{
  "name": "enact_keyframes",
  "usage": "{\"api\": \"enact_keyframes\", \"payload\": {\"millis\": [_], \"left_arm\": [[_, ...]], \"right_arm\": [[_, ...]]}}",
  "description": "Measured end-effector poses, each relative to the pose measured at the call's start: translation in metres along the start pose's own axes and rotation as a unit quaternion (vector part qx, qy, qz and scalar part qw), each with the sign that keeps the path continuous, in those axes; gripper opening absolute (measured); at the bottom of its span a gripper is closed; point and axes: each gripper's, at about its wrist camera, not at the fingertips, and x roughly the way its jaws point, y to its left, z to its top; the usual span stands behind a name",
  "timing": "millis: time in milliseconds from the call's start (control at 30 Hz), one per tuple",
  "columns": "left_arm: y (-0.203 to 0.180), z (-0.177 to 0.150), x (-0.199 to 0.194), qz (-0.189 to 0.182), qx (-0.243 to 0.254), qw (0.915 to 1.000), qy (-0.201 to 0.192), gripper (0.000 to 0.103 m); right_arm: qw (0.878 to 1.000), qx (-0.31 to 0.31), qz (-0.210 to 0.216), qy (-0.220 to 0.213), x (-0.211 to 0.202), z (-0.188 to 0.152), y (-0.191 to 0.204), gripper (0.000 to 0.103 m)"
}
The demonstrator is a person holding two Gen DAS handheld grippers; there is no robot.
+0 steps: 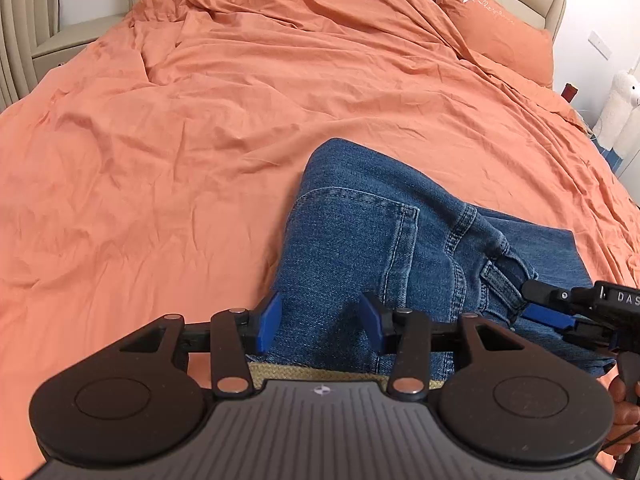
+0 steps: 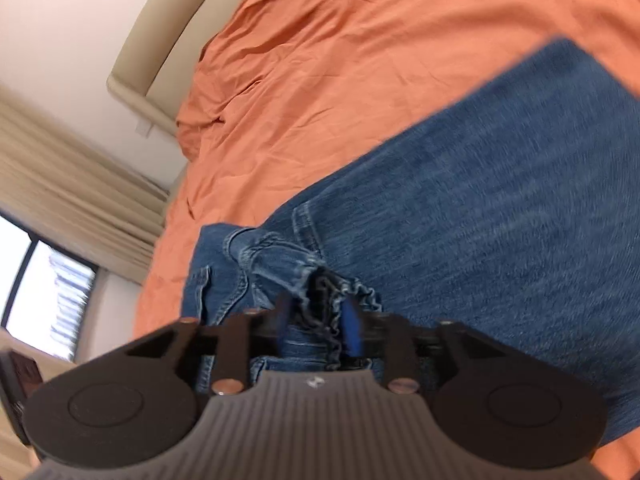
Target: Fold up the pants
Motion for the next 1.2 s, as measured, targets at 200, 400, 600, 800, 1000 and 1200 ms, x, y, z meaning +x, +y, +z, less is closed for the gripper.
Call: {"api": "enact_keyframes", "payload": {"millis": [200,400,600,800,1000,1200], "left_arm": [[0.001,-0.002,0.000,0.002,-0.004,1.0000,0.001,0.052],[0.004,-0.002,-0.005,0.002,-0.009,1.0000,0.002,0.048],[0.010,0.002,-0.023,-0.006,-0.044,0.9982,-0.040,0.040],[0.008,0.010,-0.045,-0.037,-0.069,0.9945,-0.069,0.038],[-0.006,0.010,-0.037,-0.045,-0.050,0.9962,-0.054,0.034],[-0.024,-0.003,-0.016,-0.048,-0.029,0.9982,-0.021,0.032]], "right_arm": [[0.993,0.104,0.060,0.003,0.018,0.003,-0.038,0.035],[0.991,0.115,0.067,0.009,0.021,0.013,-0.033,0.013],[0.995,-0.069,0.067,-0.019,-0.022,0.043,0.074,0.007],[0.981,-0.185,0.033,-0.050,-0.071,0.085,0.145,0.006],[0.983,-0.165,-0.069,-0.052,-0.106,0.115,0.085,0.001],[0.986,-0.092,-0.135,-0.045,-0.105,0.113,-0.035,0.000]]}}
